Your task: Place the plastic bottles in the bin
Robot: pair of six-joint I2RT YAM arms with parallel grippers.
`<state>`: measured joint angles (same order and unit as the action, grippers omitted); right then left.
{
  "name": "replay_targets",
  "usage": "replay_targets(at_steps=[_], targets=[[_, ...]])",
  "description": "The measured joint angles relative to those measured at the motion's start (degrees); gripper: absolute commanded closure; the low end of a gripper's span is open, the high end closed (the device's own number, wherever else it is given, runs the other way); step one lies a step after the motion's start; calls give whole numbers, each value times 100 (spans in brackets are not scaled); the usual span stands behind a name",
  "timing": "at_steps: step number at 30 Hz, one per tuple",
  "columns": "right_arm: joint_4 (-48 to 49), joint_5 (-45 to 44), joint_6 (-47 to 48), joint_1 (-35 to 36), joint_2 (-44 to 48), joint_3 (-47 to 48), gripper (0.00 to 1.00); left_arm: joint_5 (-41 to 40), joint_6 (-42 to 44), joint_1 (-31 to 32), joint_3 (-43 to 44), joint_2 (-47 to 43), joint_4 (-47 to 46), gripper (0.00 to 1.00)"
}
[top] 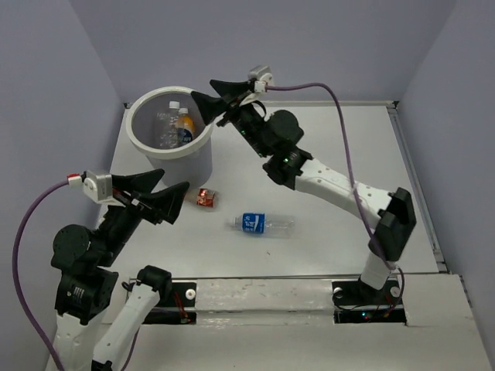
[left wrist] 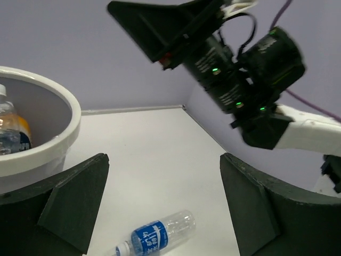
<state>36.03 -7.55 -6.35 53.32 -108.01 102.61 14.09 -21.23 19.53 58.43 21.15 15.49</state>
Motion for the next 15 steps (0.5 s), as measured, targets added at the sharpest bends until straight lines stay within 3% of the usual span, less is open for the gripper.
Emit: replay_targets(at_steps=[3, 6, 11, 14, 15], targets=[[-50, -144, -140, 0, 1244, -1401, 58, 352, -22, 0, -181, 197, -164, 5], [-179, -413, -479, 2, 2747, -3152, 79, 737, -24, 2, -538, 605, -393, 5], [-1427, -1287, -1362, -42, 4887, -5626, 76, 1036, 94, 385, -962, 1626, -562, 4], [-2247, -1626, -1895, -111, 5707, -6509, 70, 699, 240, 1185, -966, 2159, -629, 3], [-2570, -1744, -2074, -140, 5998, -6771, 61, 538, 310, 1622, -964, 2369, -643, 1]])
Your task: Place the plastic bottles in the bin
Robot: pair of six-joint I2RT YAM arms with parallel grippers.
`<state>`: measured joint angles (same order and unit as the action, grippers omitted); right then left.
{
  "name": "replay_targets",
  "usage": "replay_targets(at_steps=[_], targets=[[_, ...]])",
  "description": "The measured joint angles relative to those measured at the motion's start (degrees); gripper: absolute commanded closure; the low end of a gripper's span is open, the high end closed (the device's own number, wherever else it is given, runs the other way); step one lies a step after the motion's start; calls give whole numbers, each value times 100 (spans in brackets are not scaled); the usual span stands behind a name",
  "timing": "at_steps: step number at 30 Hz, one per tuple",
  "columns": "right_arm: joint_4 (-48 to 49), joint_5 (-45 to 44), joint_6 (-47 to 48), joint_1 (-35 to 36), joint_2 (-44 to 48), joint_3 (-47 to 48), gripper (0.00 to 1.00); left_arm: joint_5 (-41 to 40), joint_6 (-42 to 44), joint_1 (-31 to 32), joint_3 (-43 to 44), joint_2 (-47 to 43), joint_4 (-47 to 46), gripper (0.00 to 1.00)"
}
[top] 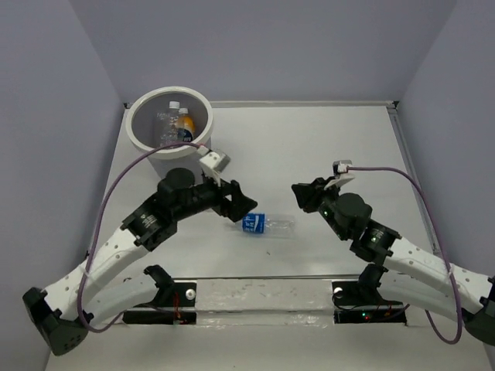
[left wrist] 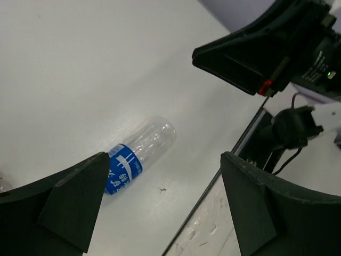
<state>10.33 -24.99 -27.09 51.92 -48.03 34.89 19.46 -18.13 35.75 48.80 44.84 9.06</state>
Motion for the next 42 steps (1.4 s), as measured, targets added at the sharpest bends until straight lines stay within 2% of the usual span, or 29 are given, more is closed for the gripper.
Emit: replay_targets(at_steps=[5, 6, 8, 10, 13, 18, 31, 34, 37, 42], targets=[[-1333, -402, -518, -52, 1108, -573, 43, -1176, 772, 2065, 463, 1189, 199, 1], [-1550, -509, -581, -59, 1325, -581, 43, -1294, 914, 2288, 584, 1421, 205, 1], [-1958, -785, -719, -59, 1829, -581, 35, -1517, 1276, 2503, 780, 1864, 203, 1], [-2284, -1034, -833, -61, 2280, -579, 30, -1631, 1504, 2529, 848, 2144, 199, 1], [-2774, -1322, -949, -61, 2981, -579, 27, -1749, 1904, 2527, 901, 2603, 188, 1], [-3348, -1506, -1071, -81, 3950, -570, 28, -1639, 2363, 2531, 1113, 3668, 74, 1], [-3838, -1449, -1172, -90, 3989, -570, 30, -1438, 2747, 2616, 1432, 5058, 63, 2], [-3838, -1410, -1174, -90, 3989, -570, 30, -1502, 2778, 2614, 1537, 5368, 57, 11], [-3838, -1370, -1174, -90, 3987, -570, 30, -1591, 2806, 2621, 1543, 5532, 59, 26], [-3838, -1270, -1172, -90, 3976, -562, 30, -1746, 2813, 2684, 1547, 5523, -72, 41]])
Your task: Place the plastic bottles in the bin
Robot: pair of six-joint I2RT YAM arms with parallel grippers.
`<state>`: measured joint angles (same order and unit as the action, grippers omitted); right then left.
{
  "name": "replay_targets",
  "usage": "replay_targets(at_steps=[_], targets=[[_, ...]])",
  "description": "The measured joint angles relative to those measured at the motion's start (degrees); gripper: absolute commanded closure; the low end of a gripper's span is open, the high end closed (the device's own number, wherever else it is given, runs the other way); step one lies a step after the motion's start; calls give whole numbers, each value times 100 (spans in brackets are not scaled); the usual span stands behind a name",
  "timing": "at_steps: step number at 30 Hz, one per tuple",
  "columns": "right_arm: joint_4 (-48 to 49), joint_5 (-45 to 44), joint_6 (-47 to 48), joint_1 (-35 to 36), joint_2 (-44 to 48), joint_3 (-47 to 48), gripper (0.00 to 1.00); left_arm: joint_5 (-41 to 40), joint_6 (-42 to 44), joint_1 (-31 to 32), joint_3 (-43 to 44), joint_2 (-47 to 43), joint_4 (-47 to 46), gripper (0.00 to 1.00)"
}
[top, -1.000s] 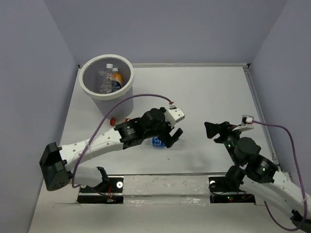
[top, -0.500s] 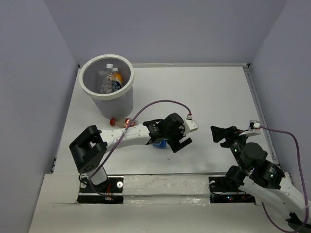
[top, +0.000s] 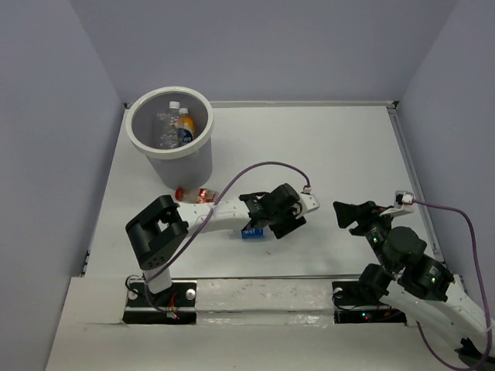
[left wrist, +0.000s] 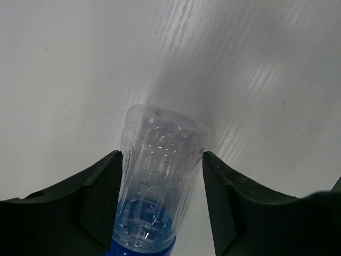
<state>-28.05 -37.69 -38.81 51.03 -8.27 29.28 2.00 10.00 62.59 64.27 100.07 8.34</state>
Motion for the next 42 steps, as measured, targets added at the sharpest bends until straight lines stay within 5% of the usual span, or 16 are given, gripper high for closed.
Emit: replay_targets(at_steps=[3, 9, 14, 19, 30, 39, 42], targets=[[0, 87, 13, 0, -79, 103, 29, -164, -28, 28, -2, -118, -22, 60], [39, 245, 96, 0, -507, 219, 27, -391, -181, 31, -179, -826, -7, 69], [190, 507, 267, 0, -1134, 219, 25, -516, -356, 15, -428, -1836, -44, 61], [417, 732, 396, 0, -1606, 219, 25, -459, -542, -33, -468, -2271, -57, 72], [1346, 1598, 981, -2, -2846, 590, 24, -730, -872, -232, -774, -3576, 129, 75], [2490, 2835, 1572, -2, -3982, 695, 24, -1751, -1027, -741, 404, -4863, -26, 75], [2962, 3582, 1867, -7, -4975, 1130, 15, -2201, -1029, -1198, 793, -4933, -330, 75]])
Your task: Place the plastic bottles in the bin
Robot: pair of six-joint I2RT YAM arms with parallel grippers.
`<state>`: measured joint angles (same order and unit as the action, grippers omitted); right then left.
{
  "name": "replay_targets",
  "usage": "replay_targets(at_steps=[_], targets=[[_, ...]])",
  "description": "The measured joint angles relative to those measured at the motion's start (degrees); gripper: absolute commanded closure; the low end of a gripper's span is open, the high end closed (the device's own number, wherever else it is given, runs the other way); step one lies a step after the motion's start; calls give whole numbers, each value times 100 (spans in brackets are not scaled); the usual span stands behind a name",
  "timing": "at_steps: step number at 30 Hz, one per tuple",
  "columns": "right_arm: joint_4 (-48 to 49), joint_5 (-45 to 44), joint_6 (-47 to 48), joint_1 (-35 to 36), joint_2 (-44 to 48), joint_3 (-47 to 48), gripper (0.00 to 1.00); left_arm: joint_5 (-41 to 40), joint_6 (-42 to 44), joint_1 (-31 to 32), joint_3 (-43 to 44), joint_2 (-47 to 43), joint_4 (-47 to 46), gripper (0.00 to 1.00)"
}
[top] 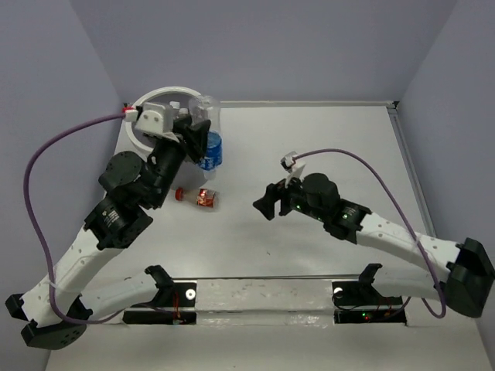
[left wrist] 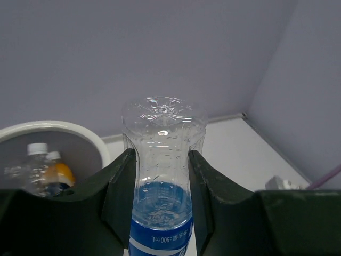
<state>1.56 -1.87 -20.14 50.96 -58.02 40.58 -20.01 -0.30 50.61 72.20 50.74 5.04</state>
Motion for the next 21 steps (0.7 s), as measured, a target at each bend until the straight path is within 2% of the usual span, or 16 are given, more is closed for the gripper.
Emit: replay_targets(at_steps=[7, 12, 16, 21], targets=[[372, 1217, 520, 11, -2459, 1381, 9, -754, 116, -1298, 529, 267, -739, 75], [402, 1550, 1040, 92, -3665, 2186, 7, -848, 138, -2168, 682, 632, -1172, 75], [411, 1593, 1508, 214, -4282, 2664, 5, -798, 11, -3165, 710, 1095, -1360, 75], [417, 1558, 2072, 310, -4843, 3053, 4, -822, -109, -3838, 739, 1615, -1401, 75]])
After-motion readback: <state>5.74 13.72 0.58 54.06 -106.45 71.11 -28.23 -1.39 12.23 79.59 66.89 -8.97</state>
